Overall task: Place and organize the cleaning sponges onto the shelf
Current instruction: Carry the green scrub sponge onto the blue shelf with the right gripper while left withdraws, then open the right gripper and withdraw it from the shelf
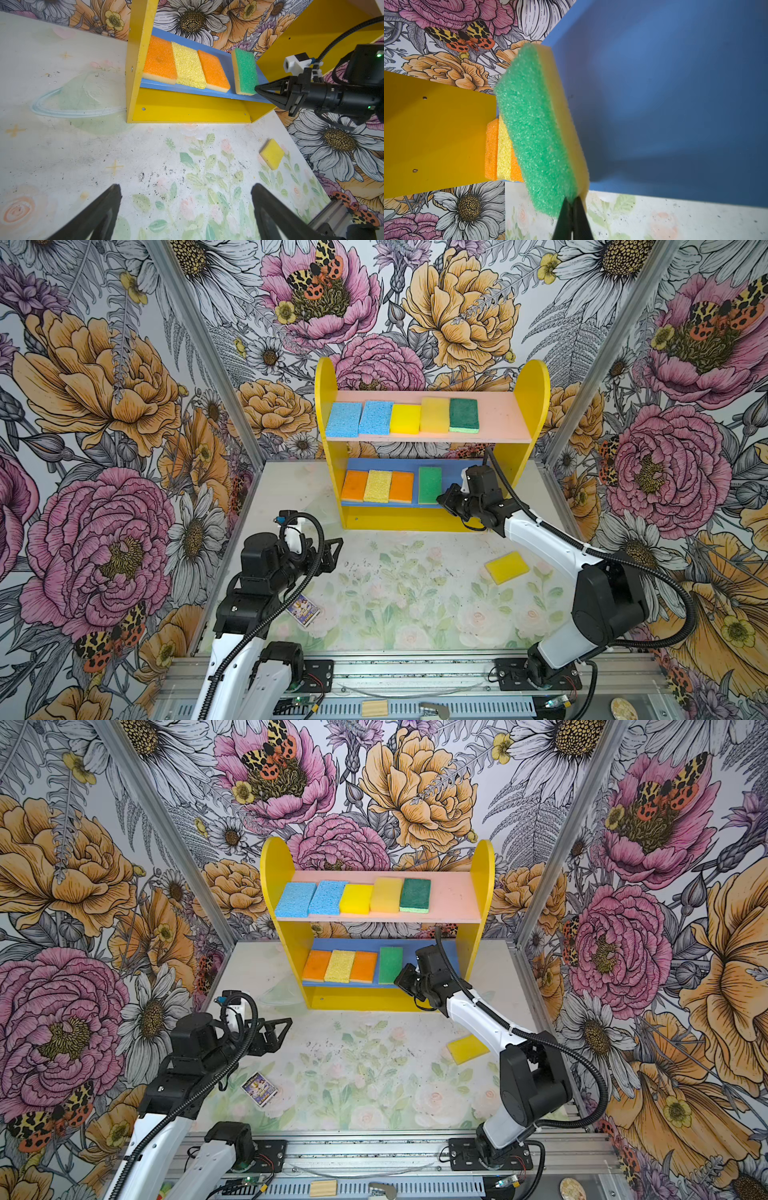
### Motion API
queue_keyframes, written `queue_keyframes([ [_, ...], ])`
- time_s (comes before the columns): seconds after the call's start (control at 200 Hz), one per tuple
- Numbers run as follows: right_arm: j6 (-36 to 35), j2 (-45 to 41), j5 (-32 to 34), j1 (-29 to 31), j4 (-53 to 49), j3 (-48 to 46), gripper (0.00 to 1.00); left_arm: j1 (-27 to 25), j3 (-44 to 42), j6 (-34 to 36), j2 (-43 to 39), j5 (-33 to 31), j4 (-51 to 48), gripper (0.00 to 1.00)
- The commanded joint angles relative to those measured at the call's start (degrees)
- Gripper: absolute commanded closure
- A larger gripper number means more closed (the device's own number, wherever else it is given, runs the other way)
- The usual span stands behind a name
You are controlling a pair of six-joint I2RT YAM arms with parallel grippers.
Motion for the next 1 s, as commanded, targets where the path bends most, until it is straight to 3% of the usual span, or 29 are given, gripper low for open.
queue_keyframes([
  [0.0, -0.7, 1.7, 0.9, -0.3, 0.2, 2.7, 0.95, -0.3, -0.7, 1.0, -0.2, -1.3, -0.5, 0.01],
  [0.37, -0.5, 4.0, 0.9, -0.3, 0.5, 4.1, 0.72, -0.3, -0.7, 1.0, -0.3, -1.5, -0.5, 0.01],
  [0.995, -0.5, 3.0, 1.1, -0.3, 1.3, 2.2, 0.54, -0.2, -0.7, 1.0, -0.3, -1.6, -0.5, 0.01],
])
